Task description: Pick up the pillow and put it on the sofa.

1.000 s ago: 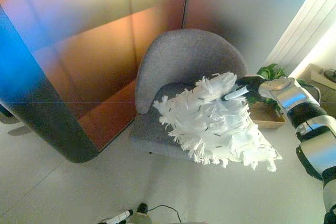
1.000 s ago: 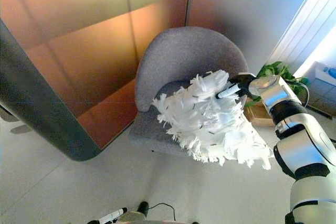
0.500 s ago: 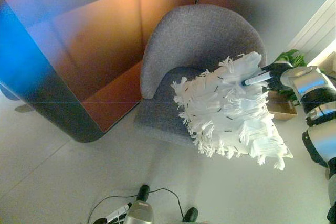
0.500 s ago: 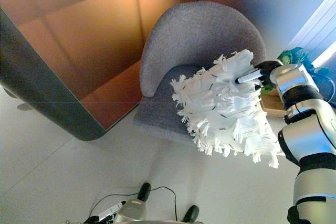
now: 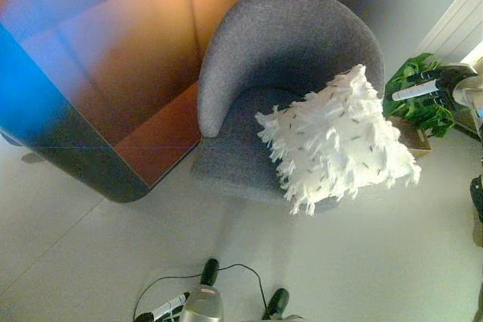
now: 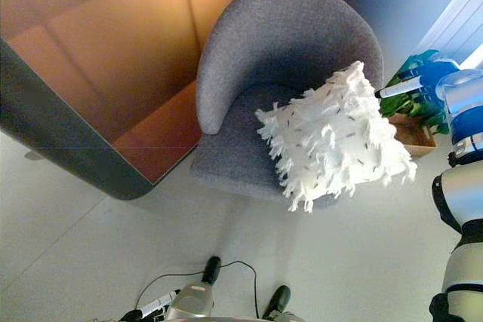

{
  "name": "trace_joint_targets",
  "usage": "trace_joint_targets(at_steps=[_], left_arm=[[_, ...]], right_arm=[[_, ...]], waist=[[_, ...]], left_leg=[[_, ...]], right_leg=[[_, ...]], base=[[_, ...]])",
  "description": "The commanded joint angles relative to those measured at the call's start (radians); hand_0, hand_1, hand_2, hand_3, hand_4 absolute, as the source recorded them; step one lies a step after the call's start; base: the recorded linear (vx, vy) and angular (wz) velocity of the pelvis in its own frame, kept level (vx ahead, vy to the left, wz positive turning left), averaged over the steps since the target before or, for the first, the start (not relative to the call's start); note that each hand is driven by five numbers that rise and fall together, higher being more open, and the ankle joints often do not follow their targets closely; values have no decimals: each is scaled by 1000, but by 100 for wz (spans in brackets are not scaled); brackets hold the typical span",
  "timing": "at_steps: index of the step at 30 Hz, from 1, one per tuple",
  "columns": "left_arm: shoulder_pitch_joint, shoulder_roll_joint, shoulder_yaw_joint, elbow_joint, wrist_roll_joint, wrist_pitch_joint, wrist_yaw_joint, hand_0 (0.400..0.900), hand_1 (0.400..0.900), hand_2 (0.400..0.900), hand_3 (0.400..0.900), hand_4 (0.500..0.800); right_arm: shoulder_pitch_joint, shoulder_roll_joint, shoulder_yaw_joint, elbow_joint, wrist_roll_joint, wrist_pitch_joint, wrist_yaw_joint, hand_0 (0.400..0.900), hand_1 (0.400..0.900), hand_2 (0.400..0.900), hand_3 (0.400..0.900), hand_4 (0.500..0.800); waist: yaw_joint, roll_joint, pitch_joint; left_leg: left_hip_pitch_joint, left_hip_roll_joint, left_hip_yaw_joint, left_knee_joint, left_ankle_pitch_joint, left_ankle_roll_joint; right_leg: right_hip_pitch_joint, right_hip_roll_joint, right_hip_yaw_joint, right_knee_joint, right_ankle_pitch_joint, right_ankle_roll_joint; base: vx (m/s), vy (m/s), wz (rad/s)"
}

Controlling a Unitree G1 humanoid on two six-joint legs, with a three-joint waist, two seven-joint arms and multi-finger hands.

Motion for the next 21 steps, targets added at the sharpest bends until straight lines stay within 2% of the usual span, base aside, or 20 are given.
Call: trace_joint_targets(at_steps=[1, 6, 11, 17, 21], left_arm=[[58, 30, -88, 17, 47, 8, -57, 900, 900, 900, 900, 800], [65, 29, -84, 24, 69, 0, -63, 900, 900, 900, 900, 800], [62, 22, -76, 32, 76, -1, -72, 900, 900, 900, 900, 800], [52, -7, -70, 27, 69, 0, -75, 900, 900, 900, 900, 800], [26, -24, -66, 32, 57, -10, -71, 900, 900, 900, 900, 800]], right_arm=[[-176, -97, 104, 3, -61, -67, -9, 900, 900, 900, 900, 800], [-136, -110, 79, 11, -72, -75, 16, 900, 900, 900, 900, 800], [-29, -106, -8, -4, -2, -105, 35, 900, 900, 900, 900, 800], [313, -23, -265, -113, 129, -203, -13, 900, 900, 900, 900, 800], [581, 101, -413, -163, 117, -272, -56, 900, 900, 900, 900, 800]], waist=[[15, -47, -47], [8, -44, -62], [-10, -35, -78], [-47, -9, -100], [-90, 10, -109]], left_leg=[[18, -20, 59, -8, -80, 0], [29, -21, 64, -8, -84, 1], [40, -22, 77, -8, -90, -1], [78, -24, 94, -8, -102, 4], [109, -26, 115, -8, -112, 10]], right_leg=[[64, 25, 13, 0, -74, 23], [68, 23, 18, 0, -75, 26], [72, 19, 25, 0, -77, 30], [97, 10, 35, 0, -76, 37], [115, 6, 50, 0, -73, 39]], base=[[0, 0, 0], [12, -6, -3], [-10, 6, -5], [-6, 12, -9], [-14, -5, -10]])
